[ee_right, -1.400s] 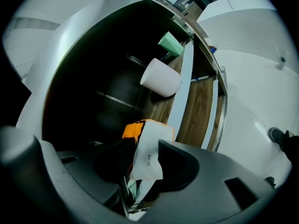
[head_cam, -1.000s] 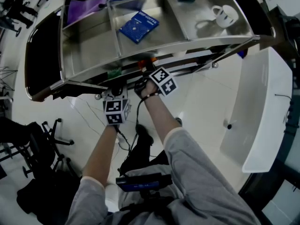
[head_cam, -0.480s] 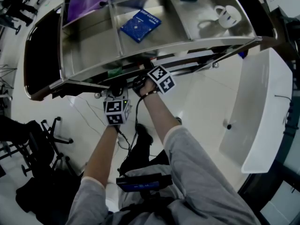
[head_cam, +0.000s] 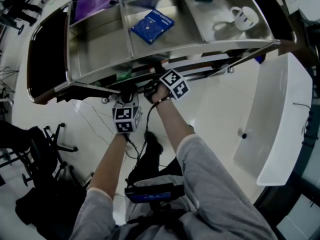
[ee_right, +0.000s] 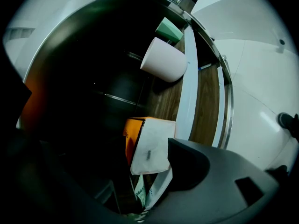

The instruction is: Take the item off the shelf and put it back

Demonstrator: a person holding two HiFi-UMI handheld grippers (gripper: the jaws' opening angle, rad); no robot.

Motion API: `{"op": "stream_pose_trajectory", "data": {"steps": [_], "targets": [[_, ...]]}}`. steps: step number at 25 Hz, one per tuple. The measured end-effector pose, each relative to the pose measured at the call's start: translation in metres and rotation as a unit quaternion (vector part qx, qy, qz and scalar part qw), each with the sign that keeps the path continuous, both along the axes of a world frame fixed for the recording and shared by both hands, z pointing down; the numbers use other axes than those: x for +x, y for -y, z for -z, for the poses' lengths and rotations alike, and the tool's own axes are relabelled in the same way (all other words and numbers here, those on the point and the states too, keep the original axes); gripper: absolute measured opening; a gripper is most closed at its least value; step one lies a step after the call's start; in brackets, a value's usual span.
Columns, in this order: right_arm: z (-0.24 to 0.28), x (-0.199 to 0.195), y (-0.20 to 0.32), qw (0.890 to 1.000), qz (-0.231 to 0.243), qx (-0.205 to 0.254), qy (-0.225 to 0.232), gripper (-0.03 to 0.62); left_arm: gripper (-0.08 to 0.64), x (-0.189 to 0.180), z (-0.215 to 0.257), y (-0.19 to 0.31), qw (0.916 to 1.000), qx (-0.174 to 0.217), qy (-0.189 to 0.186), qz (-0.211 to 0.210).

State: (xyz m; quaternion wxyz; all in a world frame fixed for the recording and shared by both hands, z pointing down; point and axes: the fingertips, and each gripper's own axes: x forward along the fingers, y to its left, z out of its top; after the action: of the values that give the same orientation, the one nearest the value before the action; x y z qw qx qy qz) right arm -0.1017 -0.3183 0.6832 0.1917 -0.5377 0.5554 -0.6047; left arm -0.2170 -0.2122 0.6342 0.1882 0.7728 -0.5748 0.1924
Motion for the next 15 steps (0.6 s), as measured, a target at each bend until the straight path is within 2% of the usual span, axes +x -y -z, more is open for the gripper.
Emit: {"op": "stream_pose_trajectory", "data": {"steps": [6, 12, 13, 15], "targets": [[0.007, 0.012, -0.015, 1.000, 0.017, 0.003, -0.023, 0.290, 0.006, 0.002, 0.009, -0.008, 1.0000, 0.005, 0.001, 0.002], [0.029, 0.035, -0.042, 0.994, 0.079, 0.024, -0.075, 0.290, 0.006, -0.001, 0.034, -0.024, 0.9997, 0.014, 0.002, 0.019], [0.034, 0.042, -0.047, 0.992, 0.089, 0.030, -0.086, 0.285, 0.006, -0.002, 0.040, -0.028, 0.9996, 0.018, 0.001, 0.023], [0.044, 0.057, -0.057, 0.987, 0.106, 0.037, -0.111, 0.214, 0.006, -0.003, 0.051, -0.035, 0.9992, 0.024, -0.001, 0.032]]}}
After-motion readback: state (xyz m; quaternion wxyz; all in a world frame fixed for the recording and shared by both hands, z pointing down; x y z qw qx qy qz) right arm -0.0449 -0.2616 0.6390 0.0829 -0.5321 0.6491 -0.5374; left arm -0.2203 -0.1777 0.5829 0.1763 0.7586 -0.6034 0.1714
